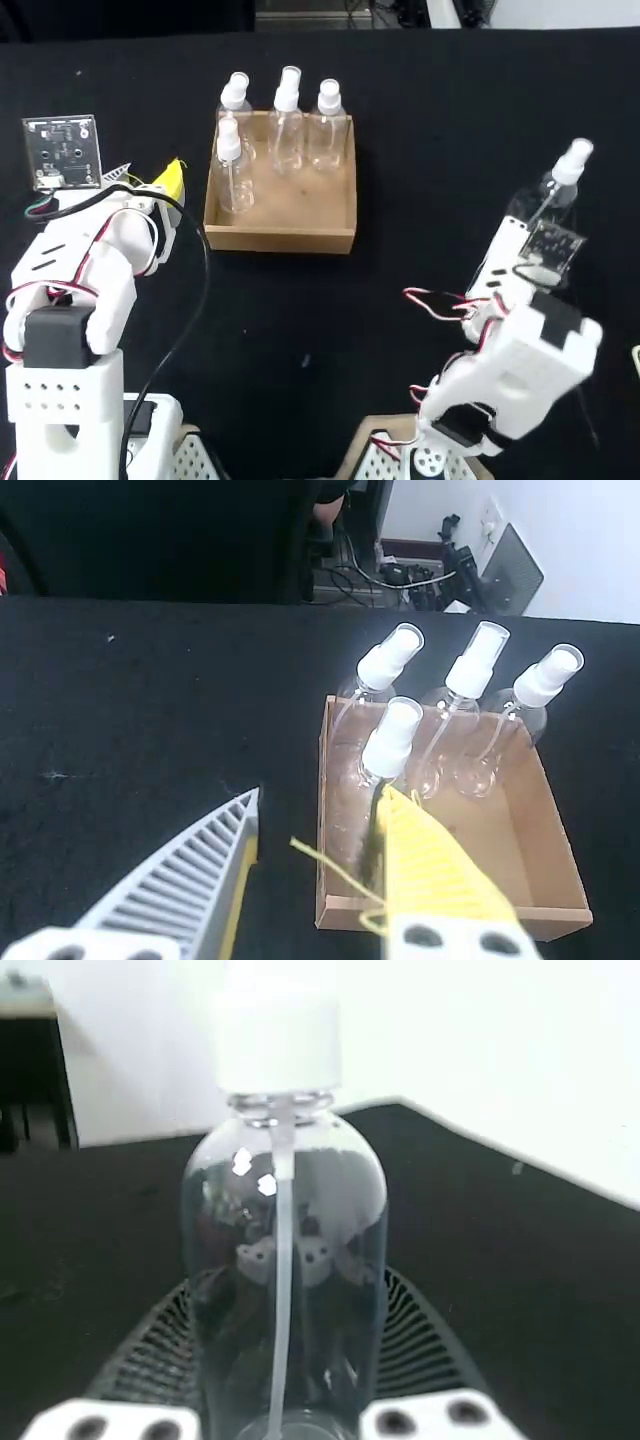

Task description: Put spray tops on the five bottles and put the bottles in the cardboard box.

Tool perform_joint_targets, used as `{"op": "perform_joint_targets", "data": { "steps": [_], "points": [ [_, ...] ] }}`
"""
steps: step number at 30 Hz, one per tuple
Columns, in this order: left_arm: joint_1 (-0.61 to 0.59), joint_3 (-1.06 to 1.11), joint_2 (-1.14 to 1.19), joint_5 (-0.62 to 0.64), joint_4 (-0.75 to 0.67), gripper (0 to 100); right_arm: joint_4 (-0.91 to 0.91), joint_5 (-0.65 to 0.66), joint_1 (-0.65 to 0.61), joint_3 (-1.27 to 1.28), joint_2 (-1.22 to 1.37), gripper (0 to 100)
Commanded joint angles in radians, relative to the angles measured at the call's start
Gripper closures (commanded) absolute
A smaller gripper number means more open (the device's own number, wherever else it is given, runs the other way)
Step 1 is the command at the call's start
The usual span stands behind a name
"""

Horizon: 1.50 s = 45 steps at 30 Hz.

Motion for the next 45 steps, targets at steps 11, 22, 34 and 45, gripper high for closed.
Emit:
{"op": "perform_joint_targets", "data": {
  "steps": [11,22,34,45],
  "points": [
    [-0.007,-0.008,-0.012,-0.009,0.003,83,-0.287,0.012,-0.006,-0.222,0.346,98.8],
    [-0.007,-0.008,-0.012,-0.012,0.003,83,-0.338,0.014,-0.011,-0.268,0.466,94.6],
    [-0.007,-0.018,-0.012,-0.011,0.003,83,-0.341,0.015,-0.032,-0.269,0.464,85.1],
    [-0.007,-0.016,-0.012,-0.012,0.002,83,-0.333,0.040,-0.051,-0.260,0.392,75.2]
  ]
}}
